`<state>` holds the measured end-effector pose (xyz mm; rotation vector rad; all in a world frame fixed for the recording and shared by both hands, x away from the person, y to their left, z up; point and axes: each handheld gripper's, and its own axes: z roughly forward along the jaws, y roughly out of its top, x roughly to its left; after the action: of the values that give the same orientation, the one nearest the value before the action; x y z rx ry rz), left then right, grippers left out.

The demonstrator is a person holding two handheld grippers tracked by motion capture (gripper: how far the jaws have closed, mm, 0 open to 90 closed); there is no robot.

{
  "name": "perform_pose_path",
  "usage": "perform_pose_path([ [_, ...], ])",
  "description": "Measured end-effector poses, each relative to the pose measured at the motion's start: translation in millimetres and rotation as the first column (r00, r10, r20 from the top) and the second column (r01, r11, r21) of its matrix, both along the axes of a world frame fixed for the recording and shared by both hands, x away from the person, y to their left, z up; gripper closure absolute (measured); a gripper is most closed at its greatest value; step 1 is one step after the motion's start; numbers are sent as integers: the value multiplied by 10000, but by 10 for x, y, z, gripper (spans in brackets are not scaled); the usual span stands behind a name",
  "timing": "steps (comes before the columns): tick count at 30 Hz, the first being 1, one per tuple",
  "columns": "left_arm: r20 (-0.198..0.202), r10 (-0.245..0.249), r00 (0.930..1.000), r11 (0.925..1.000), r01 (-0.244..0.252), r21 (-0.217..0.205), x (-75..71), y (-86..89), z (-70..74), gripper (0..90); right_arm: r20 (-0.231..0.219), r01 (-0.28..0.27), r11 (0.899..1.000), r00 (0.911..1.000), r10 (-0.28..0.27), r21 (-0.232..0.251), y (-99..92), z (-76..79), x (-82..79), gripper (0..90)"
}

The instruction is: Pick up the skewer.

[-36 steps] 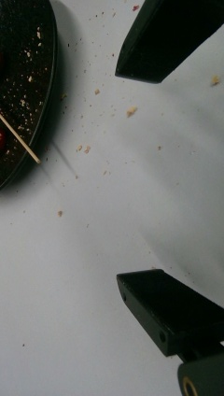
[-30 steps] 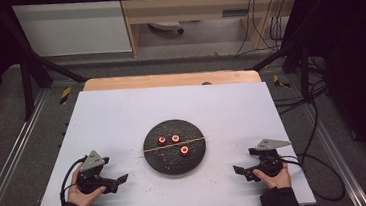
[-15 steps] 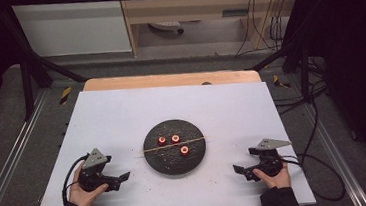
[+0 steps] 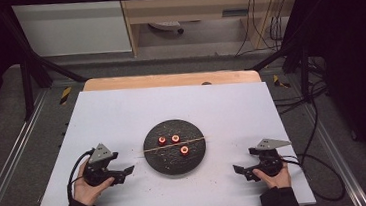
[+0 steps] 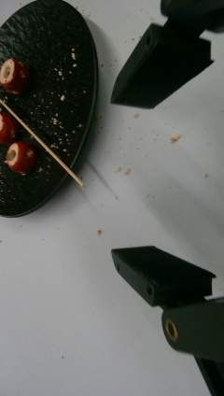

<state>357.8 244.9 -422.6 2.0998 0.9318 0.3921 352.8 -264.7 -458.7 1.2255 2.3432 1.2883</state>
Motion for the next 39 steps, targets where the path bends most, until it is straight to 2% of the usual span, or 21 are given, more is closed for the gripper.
perform_pose_path([
  [4,112,140,9998,9999,-140,-4,40,-70,52,349,6,-26,10000,10000,26,0,0,0,0,6],
  [5,102,158,9998,9999,-158,3,54,-90,63,349,6,-26,10000,10000,26,0,0,0,0,6],
  [7,116,230,9997,9997,-231,47,78,-131,84,414,14,-36,10000,10000,36,-3,-5,3,0,7],
  [15,-52,368,9993,9990,-369,-256,191,-277,181,617,-28,-67,10000,10000,67,-48,1,-2,2,7],
  [18,-67,372,9993,9992,-373,-127,229,-346,193,689,-4,-53,10000,10000,53,-7,-1,0,-2,8],
  [25,-218,339,9992,9994,-338,58,333,-511,158,789,-25,-93,9999,10000,92,-54,-1,-1,-3,8],
  [29,-335,409,9986,9991,-411,-68,401,-558,125,832,32,-94,9999,10000,94,-66,-5,-2,-1,8],
  [33,-417,339,9986,9994,-339,19,457,-606,77,879,-11,-105,9999,9999,105,-62,-2,-2,-2,8],
  [35,-443,352,9984,9994,-355,-59,478,-632,53,894,-9,-106,9999,9999,106,-73,-3,-3,-2,8],
  [39,-419,391,9984,9992,-389,58,533,-680,13,895,-4,-103,9999,9999,103,-63,-1,-4,-2,9],
])
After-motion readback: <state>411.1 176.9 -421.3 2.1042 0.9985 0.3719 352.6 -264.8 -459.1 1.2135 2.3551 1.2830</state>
